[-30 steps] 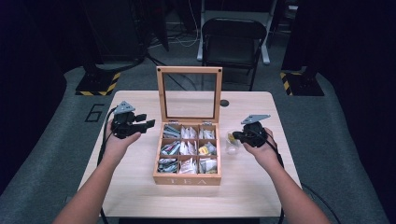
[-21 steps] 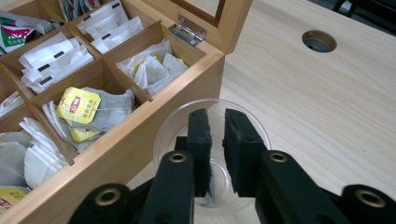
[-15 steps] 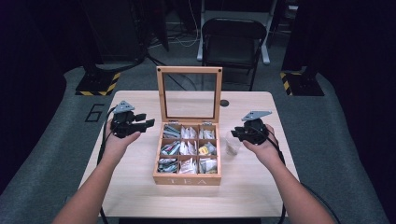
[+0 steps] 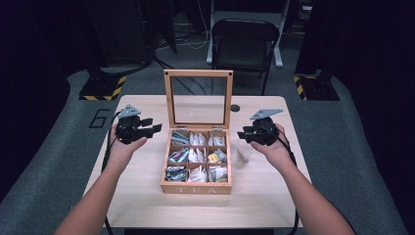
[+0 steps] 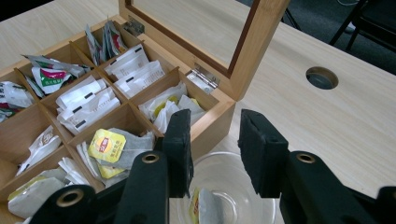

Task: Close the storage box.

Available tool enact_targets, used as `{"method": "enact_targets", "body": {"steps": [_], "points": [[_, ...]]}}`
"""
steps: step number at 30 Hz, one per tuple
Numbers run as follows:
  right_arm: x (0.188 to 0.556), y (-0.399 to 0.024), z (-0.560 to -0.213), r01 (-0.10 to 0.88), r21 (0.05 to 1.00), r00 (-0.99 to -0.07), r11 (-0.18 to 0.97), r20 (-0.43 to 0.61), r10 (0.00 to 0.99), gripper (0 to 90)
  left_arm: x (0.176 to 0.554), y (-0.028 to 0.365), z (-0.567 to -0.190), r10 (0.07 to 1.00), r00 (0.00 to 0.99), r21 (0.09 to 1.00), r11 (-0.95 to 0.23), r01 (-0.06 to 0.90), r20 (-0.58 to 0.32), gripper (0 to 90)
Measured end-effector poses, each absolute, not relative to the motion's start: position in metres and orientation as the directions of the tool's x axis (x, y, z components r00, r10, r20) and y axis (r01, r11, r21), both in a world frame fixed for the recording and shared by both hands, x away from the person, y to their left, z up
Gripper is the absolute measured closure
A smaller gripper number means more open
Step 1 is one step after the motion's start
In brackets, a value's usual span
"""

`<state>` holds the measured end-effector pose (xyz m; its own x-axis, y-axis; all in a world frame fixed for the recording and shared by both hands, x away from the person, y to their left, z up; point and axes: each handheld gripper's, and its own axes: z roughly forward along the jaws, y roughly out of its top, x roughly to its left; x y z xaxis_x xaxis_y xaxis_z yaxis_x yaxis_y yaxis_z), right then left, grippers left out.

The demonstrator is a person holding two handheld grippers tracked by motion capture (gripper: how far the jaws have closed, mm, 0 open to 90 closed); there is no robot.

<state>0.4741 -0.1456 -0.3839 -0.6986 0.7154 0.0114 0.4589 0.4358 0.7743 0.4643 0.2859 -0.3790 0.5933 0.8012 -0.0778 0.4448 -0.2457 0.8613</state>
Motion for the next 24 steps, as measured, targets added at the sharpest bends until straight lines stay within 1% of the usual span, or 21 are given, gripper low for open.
{"method": "enact_targets", "body": {"steps": [24], "points": [[0.504, -0.128, -0.358, 0.454, 0.786, -0.69, 0.418, 0.014, 0.724, 62.3, 0.462, 0.286, -0.379, 0.801, 0.595, 0.861, -0.25, 0.442, -0.073, 49.4]]}}
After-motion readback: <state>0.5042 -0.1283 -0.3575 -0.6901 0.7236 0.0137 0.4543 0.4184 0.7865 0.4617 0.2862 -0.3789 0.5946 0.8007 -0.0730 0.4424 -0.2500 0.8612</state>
